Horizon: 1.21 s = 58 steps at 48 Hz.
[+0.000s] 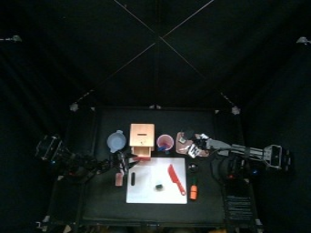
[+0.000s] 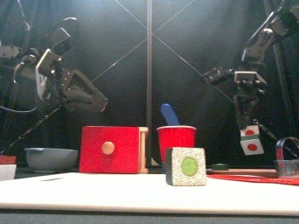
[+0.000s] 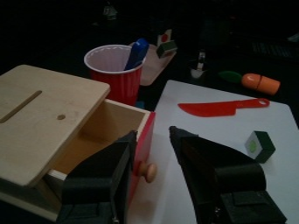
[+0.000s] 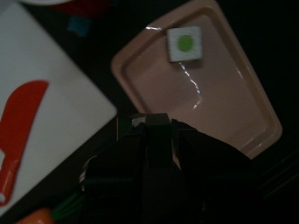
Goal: Place sushi on board then cut the sushi with the knife then place the pieces on the plate
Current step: Place the 4 sushi pieces on the plate
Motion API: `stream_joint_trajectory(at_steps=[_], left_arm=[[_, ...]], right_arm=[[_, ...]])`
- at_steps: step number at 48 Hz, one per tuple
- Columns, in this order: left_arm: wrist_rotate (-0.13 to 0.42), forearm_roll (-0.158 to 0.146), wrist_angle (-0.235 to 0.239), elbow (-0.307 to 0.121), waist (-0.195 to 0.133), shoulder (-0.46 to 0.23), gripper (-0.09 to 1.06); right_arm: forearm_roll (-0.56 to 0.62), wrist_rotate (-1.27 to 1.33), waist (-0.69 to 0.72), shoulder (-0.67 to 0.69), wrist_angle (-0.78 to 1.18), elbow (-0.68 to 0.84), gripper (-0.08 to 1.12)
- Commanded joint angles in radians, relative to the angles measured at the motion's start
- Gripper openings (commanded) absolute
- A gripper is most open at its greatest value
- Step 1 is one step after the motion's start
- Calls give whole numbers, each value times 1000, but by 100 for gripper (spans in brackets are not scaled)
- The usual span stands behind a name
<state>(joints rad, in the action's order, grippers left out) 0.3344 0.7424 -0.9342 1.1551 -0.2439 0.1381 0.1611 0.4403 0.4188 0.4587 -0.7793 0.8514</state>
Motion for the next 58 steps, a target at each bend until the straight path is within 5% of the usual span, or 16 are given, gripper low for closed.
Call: stream_joint_trajectory(at_steps=[1,13,36,58], left_arm=[[2,-3,-3,-23,-3,-3,76],[3,-5,-3,-18,0,-11,76],[2,-3,9,-14,3,-11,76],[3,-6,9,-20,5,-11,76]], right_arm=[[-9,37,147,37,87,52,50],[-51,55,278,28,264,143,50],[-132,54,291,-34,405,215,53],[-92,52,245,-41,339,164,97]])
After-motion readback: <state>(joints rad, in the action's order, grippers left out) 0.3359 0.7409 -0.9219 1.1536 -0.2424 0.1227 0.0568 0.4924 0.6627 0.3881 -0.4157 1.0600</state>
